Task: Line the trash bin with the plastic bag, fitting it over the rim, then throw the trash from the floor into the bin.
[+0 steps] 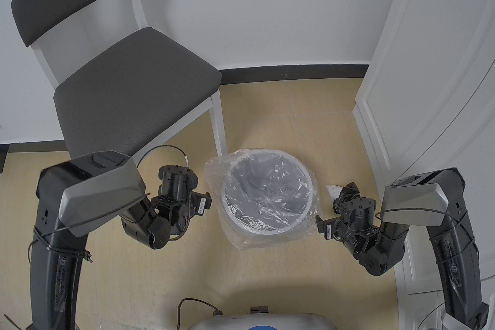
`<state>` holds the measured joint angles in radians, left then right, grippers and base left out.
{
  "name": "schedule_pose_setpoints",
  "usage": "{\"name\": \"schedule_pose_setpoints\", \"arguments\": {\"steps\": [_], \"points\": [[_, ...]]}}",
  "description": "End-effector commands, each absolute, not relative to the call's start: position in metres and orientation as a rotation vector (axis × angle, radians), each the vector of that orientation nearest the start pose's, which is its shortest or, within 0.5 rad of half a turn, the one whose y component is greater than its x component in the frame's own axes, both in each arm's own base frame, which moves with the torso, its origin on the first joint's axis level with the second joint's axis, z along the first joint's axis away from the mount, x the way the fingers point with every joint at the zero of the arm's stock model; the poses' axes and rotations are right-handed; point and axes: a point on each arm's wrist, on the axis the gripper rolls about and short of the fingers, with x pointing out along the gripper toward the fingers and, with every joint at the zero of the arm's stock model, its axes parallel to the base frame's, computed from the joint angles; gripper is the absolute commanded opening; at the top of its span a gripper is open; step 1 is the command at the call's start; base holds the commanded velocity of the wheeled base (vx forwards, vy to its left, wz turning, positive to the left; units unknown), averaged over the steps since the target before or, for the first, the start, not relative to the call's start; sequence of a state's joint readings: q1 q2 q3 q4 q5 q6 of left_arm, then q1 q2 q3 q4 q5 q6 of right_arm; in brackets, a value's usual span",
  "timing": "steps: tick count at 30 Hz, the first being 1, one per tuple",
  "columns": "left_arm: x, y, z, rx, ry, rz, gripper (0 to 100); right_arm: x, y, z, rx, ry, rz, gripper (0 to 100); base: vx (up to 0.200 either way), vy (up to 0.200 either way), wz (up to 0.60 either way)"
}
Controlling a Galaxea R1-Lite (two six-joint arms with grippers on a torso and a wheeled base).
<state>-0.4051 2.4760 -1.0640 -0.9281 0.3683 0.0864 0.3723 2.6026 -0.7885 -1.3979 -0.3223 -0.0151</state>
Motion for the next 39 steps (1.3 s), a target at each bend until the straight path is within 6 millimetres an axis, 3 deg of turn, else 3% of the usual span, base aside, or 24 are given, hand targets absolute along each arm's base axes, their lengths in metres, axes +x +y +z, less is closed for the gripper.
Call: {"name": "schedule_pose_setpoints", "arguments": {"steps": [1, 7, 11, 13, 27, 39], "points": [[0.396, -0.159, 0.023, 0.228, 0.353, -0.047, 100, 0.358, 0.128, -0.081, -0.145, 0.404, 0.046, 100, 0.0, 0.0, 0.0], [0.408, -0.166, 0.031, 0.188, 0.304, -0.048, 100, 0.355, 0.128, -0.082, -0.144, 0.408, 0.048, 100, 0.0, 0.0, 0.0], [0.424, -0.173, 0.009, 0.172, 0.308, -0.047, 100, 0.355, 0.129, -0.082, -0.136, 0.396, 0.052, 100, 0.0, 0.0, 0.0], [0.434, -0.177, -0.012, 0.178, 0.323, -0.047, 100, 0.353, 0.13, -0.083, -0.139, 0.402, 0.053, 100, 0.0, 0.0, 0.0], [0.466, -0.189, -0.078, 0.202, 0.397, -0.045, 100, 0.358, 0.126, -0.07, -0.126, 0.373, 0.057, 100, 0.0, 0.0, 0.0], [0.476, -0.178, -0.079, 0.171, 0.418, -0.017, 100, 0.369, 0.132, -0.079, -0.145, 0.424, 0.06, 100, 0.0, 0.0, 0.0]]}}
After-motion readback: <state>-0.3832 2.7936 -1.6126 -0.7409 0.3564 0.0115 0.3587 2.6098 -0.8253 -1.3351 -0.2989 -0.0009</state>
